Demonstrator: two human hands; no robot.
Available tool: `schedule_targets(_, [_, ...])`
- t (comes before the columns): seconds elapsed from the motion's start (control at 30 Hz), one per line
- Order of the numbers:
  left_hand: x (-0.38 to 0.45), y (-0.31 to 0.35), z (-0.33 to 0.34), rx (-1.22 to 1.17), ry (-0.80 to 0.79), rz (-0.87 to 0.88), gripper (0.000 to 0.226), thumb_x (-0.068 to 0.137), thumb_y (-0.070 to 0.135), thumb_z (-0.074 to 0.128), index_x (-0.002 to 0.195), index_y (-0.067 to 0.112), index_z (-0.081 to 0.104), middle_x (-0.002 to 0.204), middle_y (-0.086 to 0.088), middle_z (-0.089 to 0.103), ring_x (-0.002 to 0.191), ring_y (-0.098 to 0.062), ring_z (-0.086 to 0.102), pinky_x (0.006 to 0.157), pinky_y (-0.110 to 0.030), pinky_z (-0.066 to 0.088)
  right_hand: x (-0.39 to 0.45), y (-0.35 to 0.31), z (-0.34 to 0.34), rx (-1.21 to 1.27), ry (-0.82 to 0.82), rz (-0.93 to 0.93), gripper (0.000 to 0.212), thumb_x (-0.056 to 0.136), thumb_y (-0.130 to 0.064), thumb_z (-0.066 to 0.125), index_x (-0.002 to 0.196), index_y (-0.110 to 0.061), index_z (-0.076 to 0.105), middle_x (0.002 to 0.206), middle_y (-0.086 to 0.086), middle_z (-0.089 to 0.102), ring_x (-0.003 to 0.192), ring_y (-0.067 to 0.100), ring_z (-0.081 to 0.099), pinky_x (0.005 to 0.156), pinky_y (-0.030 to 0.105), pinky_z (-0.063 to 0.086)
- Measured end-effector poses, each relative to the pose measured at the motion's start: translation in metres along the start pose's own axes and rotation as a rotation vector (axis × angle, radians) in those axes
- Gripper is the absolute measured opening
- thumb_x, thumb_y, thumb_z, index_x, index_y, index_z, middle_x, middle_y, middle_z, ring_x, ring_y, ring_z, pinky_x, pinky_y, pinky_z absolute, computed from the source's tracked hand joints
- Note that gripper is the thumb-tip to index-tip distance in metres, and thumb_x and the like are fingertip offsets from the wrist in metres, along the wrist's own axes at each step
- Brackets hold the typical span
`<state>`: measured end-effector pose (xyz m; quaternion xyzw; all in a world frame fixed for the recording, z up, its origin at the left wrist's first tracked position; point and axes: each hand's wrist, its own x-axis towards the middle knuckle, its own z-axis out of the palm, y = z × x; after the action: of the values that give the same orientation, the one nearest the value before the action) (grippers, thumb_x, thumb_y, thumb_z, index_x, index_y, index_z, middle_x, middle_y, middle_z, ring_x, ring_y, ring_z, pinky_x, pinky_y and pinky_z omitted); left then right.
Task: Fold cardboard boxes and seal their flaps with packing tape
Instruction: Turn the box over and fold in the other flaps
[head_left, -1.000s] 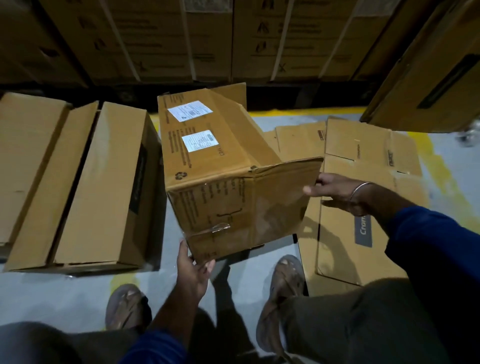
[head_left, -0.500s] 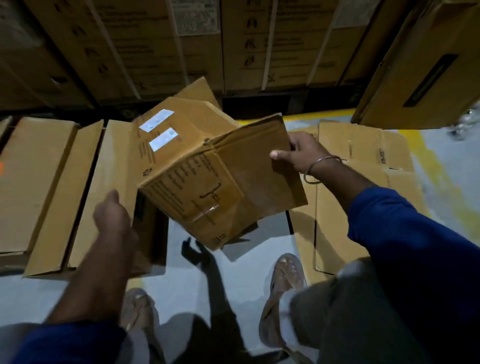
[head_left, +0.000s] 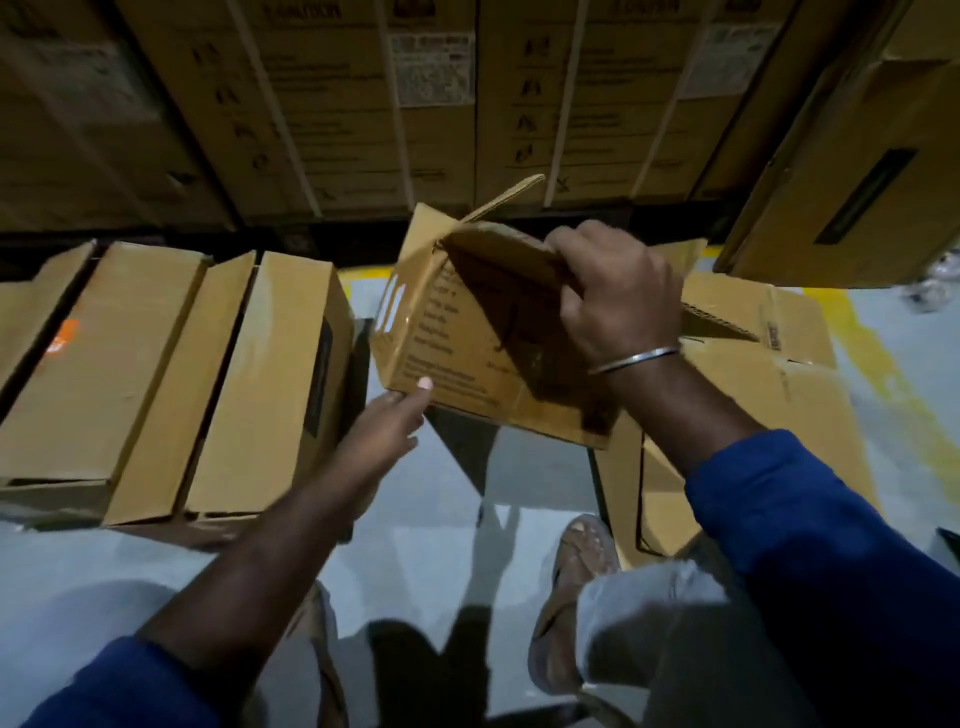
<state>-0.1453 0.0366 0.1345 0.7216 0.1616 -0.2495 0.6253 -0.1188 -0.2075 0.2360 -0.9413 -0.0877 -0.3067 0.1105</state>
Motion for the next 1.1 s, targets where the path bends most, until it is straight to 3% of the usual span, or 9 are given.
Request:
schedule_targets(0.17, [0.01,-0.03,0.004,0.219,0.007,-0.152,0.049,0.107,0.051,0.045,0.141,0.017,0.055,0.134,-0.025,0.06,0.132,-0.043,0.054,0.111,-0.055,0.045,-0.018,-0.031,0.009,0.032,-0.026,-0.24,0.018,0.092,-0.019,0.069,0.11,-0.016,0.07,0.101,0.005,0.068,0.085,0.028,0.064,0.052,0.032,0.045])
schedule_targets(0.3, [0.011,-0.032,-0.018,0.878,-0.233,-0.238,0.057,0.11,0.047,0.041,0.149,0.006,0.049,0.152,-0.02,0.051,0.136,-0.037,0.051,0.11,-0.043,0.042,-0.034,-0.051,0.014,0.011,-0.069,-0.327,0.021,0.085,-0.013,0.071,0.106,-0.016,0.072,0.096,0.003,0.068,0.078,0.026,0.063,0.054,0.026,0.024])
schedule_targets(0.43, [0.015,-0.001,-0.077,1.254,-0.221,-0.274,0.039,0.105,0.025,0.056,0.139,0.004,0.058,0.144,-0.014,0.058,0.127,-0.031,0.059,0.105,-0.04,0.048,-0.056,-0.071,0.015,0.043,-0.164,-0.414,0.031,0.073,-0.006,0.071,0.101,-0.018,0.072,0.091,0.003,0.066,0.076,0.028,0.063,0.054,0.027,0.024])
schedule_targets(0.53, [0.011,0.026,-0.101,1.106,0.057,-0.07,0.03,0.106,0.026,0.053,0.125,0.008,0.067,0.127,-0.016,0.067,0.111,-0.031,0.064,0.092,-0.042,0.053,-0.06,-0.072,0.011,0.07,-0.208,-0.393,0.035,0.07,-0.007,0.077,0.104,-0.017,0.073,0.091,0.004,0.067,0.076,0.028,0.064,0.052,0.027,0.031])
schedule_targets(0.63, [-0.001,0.039,-0.091,0.664,0.265,0.158,0.054,0.101,0.06,0.051,0.133,0.017,0.062,0.122,-0.008,0.066,0.102,-0.025,0.064,0.074,-0.036,0.051,-0.062,-0.075,0.01,0.042,-0.211,-0.38,0.035,0.07,-0.004,0.075,0.102,-0.019,0.073,0.091,0.002,0.067,0.075,0.026,0.064,0.052,0.025,0.027])
schedule_targets(0.73, [-0.01,0.047,-0.065,0.392,0.2,0.154,0.083,0.088,0.077,0.057,0.149,0.022,0.05,0.144,-0.006,0.057,0.122,-0.03,0.059,0.089,-0.043,0.054,-0.067,-0.084,0.01,0.053,-0.231,-0.42,0.035,0.068,-0.003,0.074,0.1,-0.019,0.073,0.089,0.002,0.066,0.073,0.026,0.063,0.051,0.024,0.025])
schedule_targets(0.87, [-0.002,0.049,-0.043,0.588,0.079,0.124,0.122,0.063,0.094,0.063,0.159,0.024,0.035,0.156,-0.005,0.049,0.135,-0.03,0.054,0.105,-0.053,0.05,-0.074,-0.094,0.004,0.089,-0.331,-0.441,0.033,0.065,-0.006,0.071,0.095,-0.02,0.072,0.082,0.0,0.064,0.068,0.025,0.062,0.05,0.026,0.022])
schedule_targets(1.0, [0.013,0.036,-0.035,1.012,0.191,0.234,0.074,0.09,0.063,0.066,0.146,0.02,0.046,0.131,-0.009,0.065,0.105,-0.024,0.063,0.081,-0.039,0.056,-0.083,-0.095,0.009,0.163,-0.592,-0.415,0.026,0.08,-0.016,0.072,0.103,-0.026,0.067,0.088,-0.006,0.065,0.076,0.021,0.064,0.053,0.029,0.039])
schedule_targets(1.1, [0.012,0.037,-0.037,0.964,0.211,0.268,0.044,0.098,0.037,0.065,0.136,0.019,0.054,0.116,-0.005,0.066,0.087,-0.017,0.061,0.059,-0.027,0.045,-0.072,-0.085,0.01,0.233,-0.683,-0.279,0.016,0.096,-0.027,0.062,0.111,-0.033,0.061,0.102,-0.011,0.065,0.091,0.017,0.062,0.066,0.031,0.042])
